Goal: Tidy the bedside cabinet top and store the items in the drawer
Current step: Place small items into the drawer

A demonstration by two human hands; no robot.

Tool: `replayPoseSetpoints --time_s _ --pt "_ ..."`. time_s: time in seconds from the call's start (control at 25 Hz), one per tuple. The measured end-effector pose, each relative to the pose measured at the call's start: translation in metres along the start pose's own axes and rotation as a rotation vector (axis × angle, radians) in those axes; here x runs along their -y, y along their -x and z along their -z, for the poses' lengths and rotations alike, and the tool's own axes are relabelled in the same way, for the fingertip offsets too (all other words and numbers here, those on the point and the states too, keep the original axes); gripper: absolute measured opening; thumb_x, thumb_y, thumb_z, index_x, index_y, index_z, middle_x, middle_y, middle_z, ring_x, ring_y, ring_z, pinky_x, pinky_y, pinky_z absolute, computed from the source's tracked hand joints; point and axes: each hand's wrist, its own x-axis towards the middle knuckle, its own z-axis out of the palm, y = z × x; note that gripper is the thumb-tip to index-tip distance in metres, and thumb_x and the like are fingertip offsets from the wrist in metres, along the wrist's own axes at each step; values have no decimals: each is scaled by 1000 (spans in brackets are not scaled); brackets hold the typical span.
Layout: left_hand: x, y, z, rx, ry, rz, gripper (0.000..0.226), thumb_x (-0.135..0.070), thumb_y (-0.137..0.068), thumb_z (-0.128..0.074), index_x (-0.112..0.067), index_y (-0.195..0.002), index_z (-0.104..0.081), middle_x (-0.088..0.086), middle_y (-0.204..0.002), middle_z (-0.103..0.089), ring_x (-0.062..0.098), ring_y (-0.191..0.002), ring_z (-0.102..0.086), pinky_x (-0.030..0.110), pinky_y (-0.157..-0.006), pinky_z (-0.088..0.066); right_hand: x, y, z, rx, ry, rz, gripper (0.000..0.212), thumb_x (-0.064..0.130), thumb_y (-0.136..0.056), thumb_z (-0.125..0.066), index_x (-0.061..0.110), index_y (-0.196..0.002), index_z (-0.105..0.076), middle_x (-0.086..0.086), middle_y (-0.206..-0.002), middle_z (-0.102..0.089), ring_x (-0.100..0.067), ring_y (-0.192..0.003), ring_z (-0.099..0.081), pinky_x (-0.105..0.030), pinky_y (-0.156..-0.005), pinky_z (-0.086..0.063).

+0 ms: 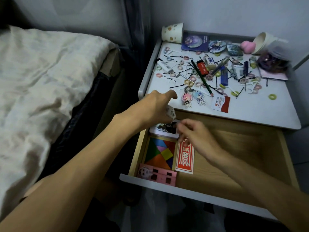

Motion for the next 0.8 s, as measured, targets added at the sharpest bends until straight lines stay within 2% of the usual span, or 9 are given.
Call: replayPoseSetpoints --time_s 0.08,0.16,0.32,0.4,0.48,0.52,0.64,0.72,0.8 --pt "-9 -1 -10 52 -53 -81 75 -27 -77 -79 -23 -138 -35 15 -109 -66 32 -94 -65 45 -75 -56 7 2 14 -23 -184 16 20 31 -99 -50 18 -107 -63 -13 -92 -69 -20 -72 -66 -33 -67 -52" --pt "-15 1 -20 92 -114 -156 81 -25 -75 -81 -24 -138 -29 13 -111 -66 33 -97 -64 46 -76 -56 10 3 13 31 -316 -10 21 28 -97 -54 15 -112 -62 -10 -94 -72 -21 -75 -68 -30 -65 -53" --pt "-21 3 -26 135 -164 -195 80 -22 -76 -80 -21 -138 -30 13 -115 -65 32 -102 -64 45 -79 -55 5 -4 4 33 -343 -66 21 19 -90 -66 10 -109 -65 -6 -87 -74 -19 -78 -71 -28 -65 -51" --pt "-19 3 -22 212 -132 -119 77 -17 -77 -79 -17 -140 -34 13 -123 -62 30 -110 -60 42 -86 -53 0 -6 5 22 -312 -91 23 17 -89 -67 10 -110 -64 -6 -91 -75 -19 -80 -70 -25 -64 -50" --pt "-8 4 -16 278 -145 30 64 -15 -79 -77 -14 -134 -44 11 -123 -61 27 -108 -60 39 -85 -53 -8 -6 10 84 -178 -122 25 17 -87 -70 10 -110 -62 -6 -95 -74 -15 -78 -67 -21 -62 -49" --pt "0 5 -14 280 -193 104 51 -16 -81 -74 -14 -126 -51 10 -117 -63 26 -100 -62 37 -79 -54 -12 -4 11 166 -83 -131 25 17 -86 -71 12 -109 -61 -5 -97 -73 -13 -79 -67 -20 -64 -50" --pt "19 5 -11 249 -352 240 15 -18 -87 -62 -10 -99 -57 3 -84 -55 21 -76 -56 29 -59 -41 -29 1 -2 469 280 -60 32 15 -82 -74 18 -110 -60 0 -104 -66 -12 -91 -65 -25 -77 -54" --pt "22 4 -14 265 -341 286 10 -14 -86 -60 -12 -88 -50 0 -73 -44 21 -72 -54 28 -56 -38 -34 5 -18 584 486 38 36 22 -79 -77 25 -111 -60 8 -104 -63 -9 -93 -62 -24 -79 -52" --pt "22 1 -18 286 -308 306 13 -13 -86 -60 -13 -85 -46 0 -71 -44 18 -64 -51 27 -52 -37 -35 6 -30 643 563 120 37 26 -78 -77 29 -111 -61 12 -105 -62 -3 -93 -61 -18 -77 -50"
